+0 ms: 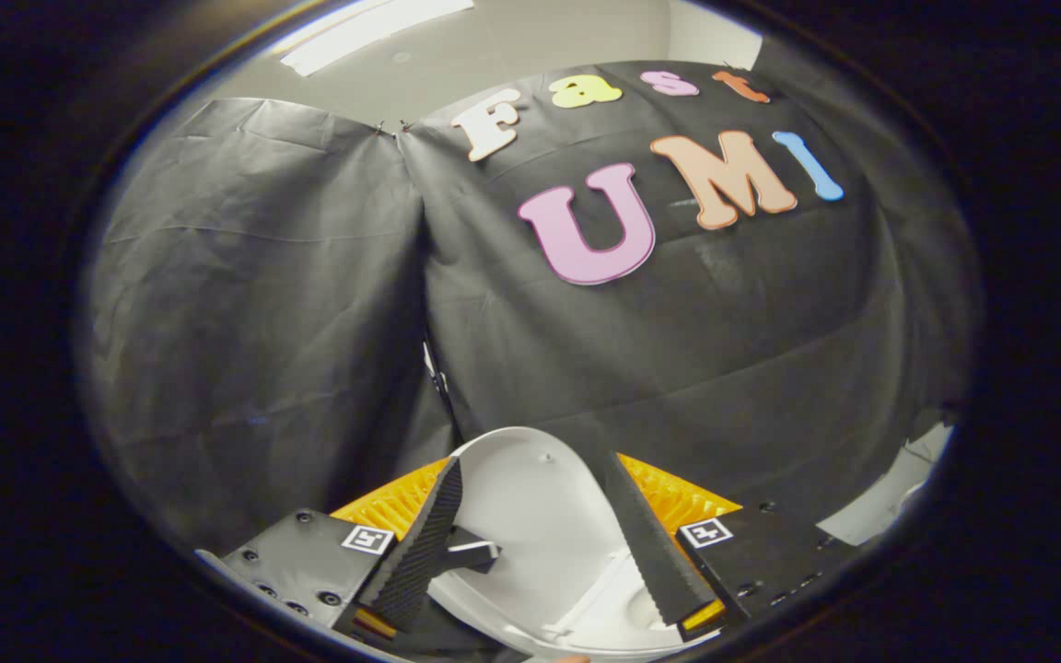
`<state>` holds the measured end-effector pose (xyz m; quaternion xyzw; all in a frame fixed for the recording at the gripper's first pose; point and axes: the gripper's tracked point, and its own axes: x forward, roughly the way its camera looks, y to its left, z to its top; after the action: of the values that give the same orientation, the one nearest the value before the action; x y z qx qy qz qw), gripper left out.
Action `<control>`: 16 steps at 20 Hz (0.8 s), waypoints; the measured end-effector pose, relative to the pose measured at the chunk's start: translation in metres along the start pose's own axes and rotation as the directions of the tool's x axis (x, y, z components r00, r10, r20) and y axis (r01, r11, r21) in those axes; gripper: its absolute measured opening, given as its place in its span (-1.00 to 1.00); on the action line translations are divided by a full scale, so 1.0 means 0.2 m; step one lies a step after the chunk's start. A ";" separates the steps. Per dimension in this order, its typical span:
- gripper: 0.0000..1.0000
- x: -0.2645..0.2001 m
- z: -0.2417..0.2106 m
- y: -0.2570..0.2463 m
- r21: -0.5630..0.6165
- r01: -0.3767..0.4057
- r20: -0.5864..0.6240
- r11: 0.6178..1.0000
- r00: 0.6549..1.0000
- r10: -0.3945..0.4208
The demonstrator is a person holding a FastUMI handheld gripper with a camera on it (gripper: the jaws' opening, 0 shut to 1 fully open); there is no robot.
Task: Open the toilet lid.
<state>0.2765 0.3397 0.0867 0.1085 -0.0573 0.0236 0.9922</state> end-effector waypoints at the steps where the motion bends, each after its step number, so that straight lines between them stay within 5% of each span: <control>1: 0.94 -0.03 0.04 -0.08 -0.024 0.018 0.011 1.000 1.000 -0.018; 8: 0.93 -0.19 0.24 -0.56 -0.089 0.143 0.074 0.986 0.988 -0.137; 16: 0.93 -0.41 0.36 -0.92 -0.150 0.193 0.087 0.970 0.980 -0.181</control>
<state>0.1981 0.1421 0.1070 0.0356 -0.0844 -0.0786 0.9927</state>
